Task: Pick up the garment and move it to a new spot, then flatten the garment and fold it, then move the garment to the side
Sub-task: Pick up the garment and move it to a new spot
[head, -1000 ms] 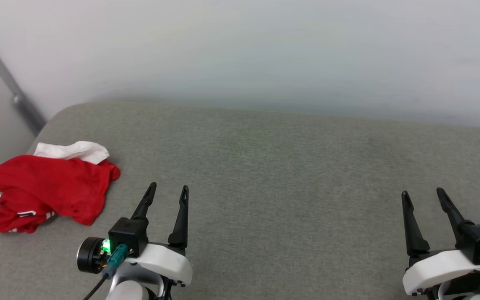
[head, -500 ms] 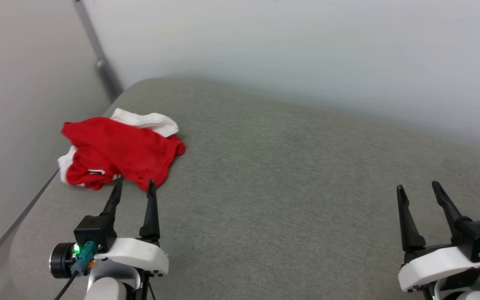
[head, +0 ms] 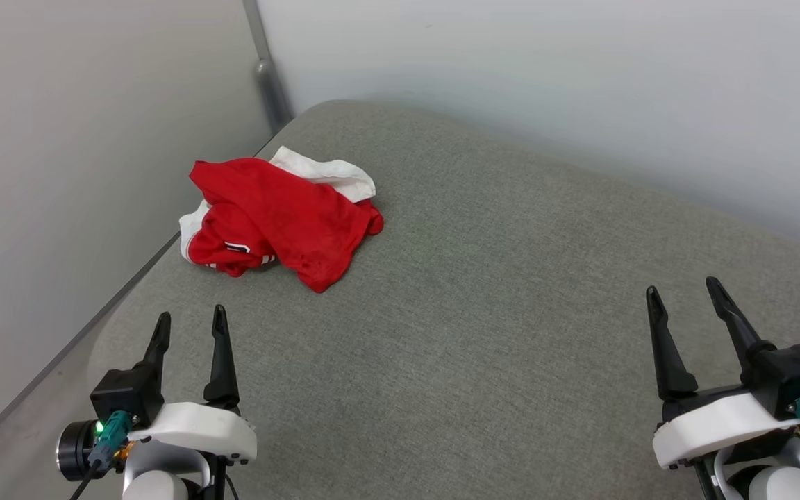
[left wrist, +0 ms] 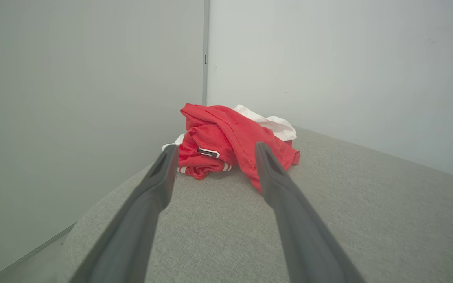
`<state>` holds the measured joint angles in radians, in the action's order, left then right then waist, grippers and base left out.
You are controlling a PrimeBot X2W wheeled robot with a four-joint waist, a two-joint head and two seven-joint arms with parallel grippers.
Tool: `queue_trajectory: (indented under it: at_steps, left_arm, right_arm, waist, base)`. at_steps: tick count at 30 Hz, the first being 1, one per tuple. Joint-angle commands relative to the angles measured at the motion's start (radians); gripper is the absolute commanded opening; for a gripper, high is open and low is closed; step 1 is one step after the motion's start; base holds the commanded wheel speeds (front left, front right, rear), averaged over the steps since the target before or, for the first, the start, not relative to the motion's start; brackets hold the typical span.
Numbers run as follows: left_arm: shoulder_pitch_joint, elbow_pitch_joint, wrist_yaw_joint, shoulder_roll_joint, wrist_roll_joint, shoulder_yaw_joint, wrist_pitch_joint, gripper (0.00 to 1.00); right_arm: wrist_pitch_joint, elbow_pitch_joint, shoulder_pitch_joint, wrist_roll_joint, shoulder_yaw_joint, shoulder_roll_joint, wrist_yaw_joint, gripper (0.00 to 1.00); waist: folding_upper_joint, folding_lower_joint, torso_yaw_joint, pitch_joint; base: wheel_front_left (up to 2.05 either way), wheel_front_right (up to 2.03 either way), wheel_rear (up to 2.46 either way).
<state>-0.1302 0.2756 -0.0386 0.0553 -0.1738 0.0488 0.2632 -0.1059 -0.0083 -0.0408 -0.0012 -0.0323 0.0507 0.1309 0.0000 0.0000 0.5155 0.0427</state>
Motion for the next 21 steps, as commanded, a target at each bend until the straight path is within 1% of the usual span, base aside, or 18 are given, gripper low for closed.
queue_trajectory:
  at_steps: [1,5,7,9,12,18,21]
  left_arm:
    - [-0.006,0.001,-0.002,-0.003,-0.003,0.005,0.002,1.0]
    - [-0.023,0.007,-0.003,-0.003,-0.002,0.013,0.002,1.0]
    - [-0.034,0.009,0.004,-0.004,0.001,0.016,0.002,1.0]
    - [-0.05,0.01,0.008,-0.004,-0.001,0.023,0.002,1.0]
    - [-0.089,0.016,0.002,-0.004,0.002,0.032,0.002,1.0]
    - [-0.257,0.075,-0.005,0.025,-0.015,0.064,0.002,1.0]
    - [-0.364,0.128,-0.011,0.065,-0.048,0.1,-0.017,1.0]
  right_arm:
    - [0.002,-0.008,-0.014,-0.003,0.002,0.0,0.0,1.0]
    - [0.008,-0.013,-0.02,-0.011,0.004,0.0,0.0,1.0]
    - [0.013,-0.016,-0.025,-0.009,-0.001,0.0,0.0,1.0]
    - [0.014,-0.019,-0.032,-0.011,-0.007,0.0,0.0,1.0]
    - [0.022,-0.028,-0.046,-0.013,-0.006,-0.001,0.0,1.0]
    - [0.037,-0.055,-0.078,-0.034,0.006,0.0,0.0,1.0]
    - [0.039,-0.066,-0.096,-0.041,0.015,0.0,0.0,1.0]
  waist:
    - [0.0,0.0,0.006,0.007]
    - [0.0,0.0,0.006,0.014]
    - [0.0,0.0,0.004,0.02]
    - [0.0,0.0,-0.005,0.028]
    - [0.0,0.0,-0.026,0.047]
    - [0.0,0.0,-0.088,0.117]
    - [0.0,0.0,-0.135,0.162]
  base:
    - [0.0,0.0,0.0]
    - [0.0,0.0,0.0]
    - [0.0,0.0,0.0]
    - [0.0,0.0,0.0]
    - [0.0,0.0,0.0]
    - [0.0,0.0,0.0]
    - [0.0,0.0,0.0]
